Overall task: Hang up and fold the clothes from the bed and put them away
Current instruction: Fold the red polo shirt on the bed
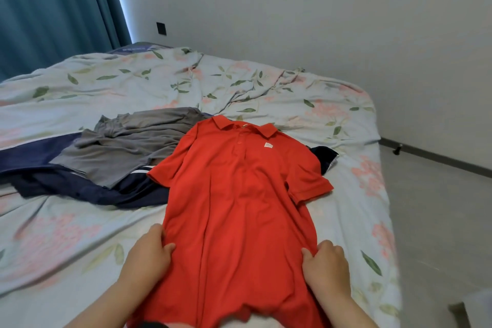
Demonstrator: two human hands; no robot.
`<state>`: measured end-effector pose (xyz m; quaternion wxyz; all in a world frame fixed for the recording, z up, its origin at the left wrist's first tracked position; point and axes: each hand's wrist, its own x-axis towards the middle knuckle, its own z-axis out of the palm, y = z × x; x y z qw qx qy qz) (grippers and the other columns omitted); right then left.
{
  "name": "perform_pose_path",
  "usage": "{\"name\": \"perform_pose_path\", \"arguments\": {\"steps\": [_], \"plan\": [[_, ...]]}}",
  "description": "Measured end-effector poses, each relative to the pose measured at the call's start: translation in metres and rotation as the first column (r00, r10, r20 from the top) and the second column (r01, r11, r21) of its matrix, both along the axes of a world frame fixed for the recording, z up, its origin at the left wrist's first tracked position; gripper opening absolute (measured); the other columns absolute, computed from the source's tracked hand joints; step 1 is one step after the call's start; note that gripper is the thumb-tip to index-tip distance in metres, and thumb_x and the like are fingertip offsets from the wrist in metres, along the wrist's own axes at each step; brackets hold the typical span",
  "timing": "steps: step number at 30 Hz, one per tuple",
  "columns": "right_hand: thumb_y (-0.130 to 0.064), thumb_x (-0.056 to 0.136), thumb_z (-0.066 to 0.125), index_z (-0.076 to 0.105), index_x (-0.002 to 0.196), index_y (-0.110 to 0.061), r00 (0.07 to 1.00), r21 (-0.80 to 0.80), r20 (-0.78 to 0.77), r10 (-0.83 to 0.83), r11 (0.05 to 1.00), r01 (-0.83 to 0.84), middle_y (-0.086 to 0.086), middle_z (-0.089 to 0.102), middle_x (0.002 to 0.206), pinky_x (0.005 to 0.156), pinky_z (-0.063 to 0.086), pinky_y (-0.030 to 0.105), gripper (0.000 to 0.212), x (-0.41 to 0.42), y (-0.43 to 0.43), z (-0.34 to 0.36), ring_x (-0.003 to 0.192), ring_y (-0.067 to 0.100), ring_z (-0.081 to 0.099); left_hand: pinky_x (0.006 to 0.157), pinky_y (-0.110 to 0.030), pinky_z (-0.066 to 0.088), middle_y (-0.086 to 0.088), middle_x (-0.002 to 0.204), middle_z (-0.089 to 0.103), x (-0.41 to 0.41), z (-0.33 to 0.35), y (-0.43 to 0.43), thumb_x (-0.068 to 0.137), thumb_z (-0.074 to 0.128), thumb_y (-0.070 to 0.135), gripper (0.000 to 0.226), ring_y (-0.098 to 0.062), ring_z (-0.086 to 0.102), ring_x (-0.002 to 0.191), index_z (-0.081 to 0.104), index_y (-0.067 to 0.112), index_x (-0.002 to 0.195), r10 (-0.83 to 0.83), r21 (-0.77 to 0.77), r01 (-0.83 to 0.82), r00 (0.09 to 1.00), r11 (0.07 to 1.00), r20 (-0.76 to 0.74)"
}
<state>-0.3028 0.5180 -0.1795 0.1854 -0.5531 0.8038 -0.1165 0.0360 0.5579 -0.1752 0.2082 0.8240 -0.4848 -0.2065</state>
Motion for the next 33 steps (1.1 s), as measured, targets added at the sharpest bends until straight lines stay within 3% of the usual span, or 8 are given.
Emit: {"name": "perform_pose_path", "arguments": {"steps": [8,13,17,20,23,28,31,33], "plan": [[-0.039,0.097,0.057,0.048,0.084,-0.014,0.995,0.034,0.042,-0.087,0.996,0.085,0.008,0.065,0.085,0.072,0.047,0.036,0.029,-0.053,-0.009,0.014,0.084,0.032,0.062,0.055,-0.035,0.038,-0.005,0.059,0.061,0.068,0.015,0.024,0.085,0.073,0.014,0.026,-0.022,0.054,0.06,0.058,0.008,0.065,0.293,-0.077,-0.296,0.955,0.952,-0.04],[-0.051,0.094,0.059,0.061,0.076,-0.011,0.959,0.128,0.27,-0.089,0.99,0.056,0.006,0.068,0.075,0.07,0.048,0.035,0.044,-0.047,0.014,0.017,0.073,0.025,0.063,0.052,-0.03,0.044,-0.005,0.055,0.068,0.039,0.016,0.056,0.083,0.071,0.051,0.049,-0.024,0.066,0.055,0.068,0.004,0.07,0.253,0.161,-0.219,0.938,0.962,-0.238],[-0.012,0.085,0.076,0.073,0.102,-0.007,0.718,0.298,0.677,-0.161,0.952,-0.067,0.007,0.078,0.09,0.077,0.059,0.032,0.018,-0.051,0.039,0.018,0.085,0.024,0.074,0.066,-0.032,0.055,-0.011,0.076,0.076,0.034,0.018,0.086,0.086,0.076,0.02,0.015,-0.017,0.07,0.062,0.074,0.006,0.088,0.145,0.234,-0.024,0.846,0.972,-0.514],[0.007,0.09,0.062,0.066,0.115,-0.007,0.518,0.371,0.808,-0.281,0.925,-0.078,0.013,0.076,0.106,0.088,0.057,0.044,0.029,-0.054,0.047,0.016,0.1,0.033,0.071,0.093,-0.053,0.052,-0.02,0.099,0.074,0.038,0.022,0.087,0.099,0.056,0.011,0.015,-0.037,0.069,0.093,0.065,0.003,0.109,0.276,0.162,-0.233,0.63,0.959,-0.726],[0.006,0.095,0.057,0.061,0.117,-0.002,0.399,0.363,0.835,-0.379,0.924,0.117,0.021,0.071,0.112,0.084,0.056,0.044,0.023,-0.063,0.048,0.011,0.1,0.036,0.068,0.094,-0.065,0.048,-0.023,0.106,0.067,0.042,0.03,0.08,0.104,0.047,0.011,0.02,-0.039,0.064,0.096,0.06,0.001,0.116,0.348,0.16,-0.398,0.464,0.903,-0.815],[-0.021,0.096,0.067,0.067,0.098,0.002,0.582,0.285,0.727,-0.364,0.931,0.227,0.021,0.074,0.098,0.086,0.058,0.048,0.023,-0.073,0.055,0.008,0.09,0.033,0.07,0.053,-0.045,0.059,-0.029,0.078,0.071,0.047,0.035,0.092,0.098,0.061,0.01,0.019,-0.036,0.069,0.06,0.063,-0.008,0.102,0.417,0.281,-0.308,0.681,0.909,-0.602],[-0.022,0.089,0.076,0.066,0.094,0.001,0.635,0.313,0.704,-0.317,0.942,0.123,0.02,0.075,0.091,0.072,0.057,0.039,0.026,-0.078,0.065,0.012,0.079,0.028,0.07,0.067,-0.044,0.06,-0.025,0.089,0.074,0.058,0.032,0.098,0.09,0.072,0.022,0.029,-0.041,0.073,0.077,0.067,-0.003,0.104,0.348,0.361,-0.137,0.698,0.923,-0.625],[-0.008,0.082,0.079,0.061,0.092,0.0,0.757,0.317,0.626,-0.19,0.948,-0.024,0.015,0.073,0.083,0.072,0.054,0.036,0.022,-0.084,0.068,0.014,0.074,0.025,0.067,0.069,-0.035,0.055,-0.014,0.085,0.076,0.066,0.028,0.101,0.079,0.083,0.023,0.028,-0.032,0.074,0.078,0.072,0.005,0.097,0.188,0.381,0.012,0.855,0.924,-0.483]]}}
